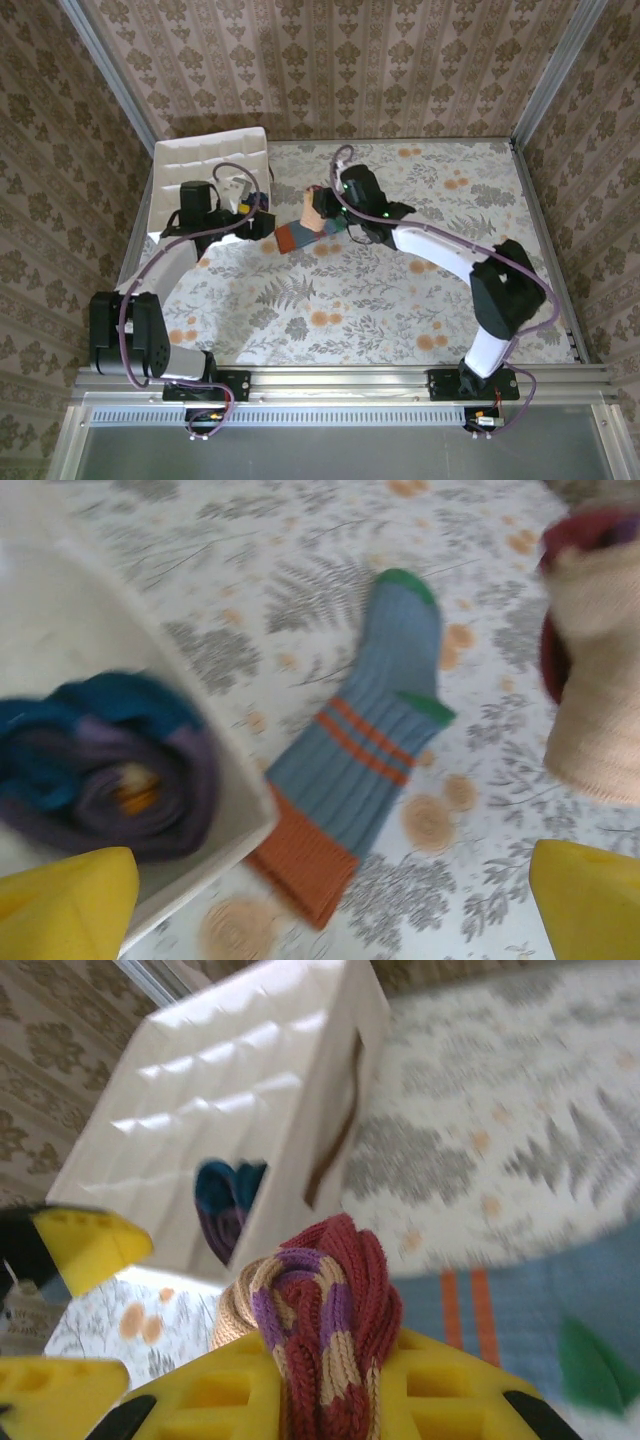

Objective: Roll the socks

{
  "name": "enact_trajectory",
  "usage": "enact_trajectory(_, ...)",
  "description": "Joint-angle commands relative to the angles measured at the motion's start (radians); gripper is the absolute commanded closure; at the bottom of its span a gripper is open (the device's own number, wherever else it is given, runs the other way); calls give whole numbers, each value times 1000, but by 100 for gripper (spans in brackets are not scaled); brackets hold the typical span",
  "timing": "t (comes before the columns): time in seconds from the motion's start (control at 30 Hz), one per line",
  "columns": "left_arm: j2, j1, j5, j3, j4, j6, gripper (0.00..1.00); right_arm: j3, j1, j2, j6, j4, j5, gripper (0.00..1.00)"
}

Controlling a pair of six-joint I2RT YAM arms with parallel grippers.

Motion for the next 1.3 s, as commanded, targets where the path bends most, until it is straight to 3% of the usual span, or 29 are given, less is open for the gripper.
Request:
enact_trajectory(0.0, -99, 10, -193, -33, -3, -80, 0, 142, 27, 111, -157, 46, -40, 98)
enact_trajectory(0.1, -182, 55, -268, -86, 21, -105, 0, 265, 60, 210, -229, 94, -60, 97)
enact_trajectory(0.2, -244, 132, -243, -123, -1, -122, 0, 388, 95, 307, -274, 121, -87, 96)
enact_trajectory(0.33, -300, 246, -275, -128, -106, -197, 13, 536, 139, 429, -330, 132, -93, 96)
enact_trajectory(0.53, -236, 336, -338, -40, -327, -280, 22, 725, 193, 581, -410, 113, -75, 95)
enact_trajectory(0.7, -154, 401, -242, -18, -285, -365, 34, 862, 218, 679, -494, 37, -47, 95)
enact_trajectory(0.87, -57, 413, -205, 14, -230, -416, 49, 904, 227, 721, -549, -11, -16, 95)
enact_trajectory(1.03, 35, 421, -181, 38, -214, -445, 55, 874, 230, 713, -577, -43, -12, 95)
enact_trajectory(1.13, 51, 421, -198, 35, -226, -448, 59, 843, 232, 694, -574, -31, -30, 95)
enact_trajectory(1.27, 23, 423, -244, 7, -258, -450, 72, 841, 244, 680, -578, -35, -45, 95)
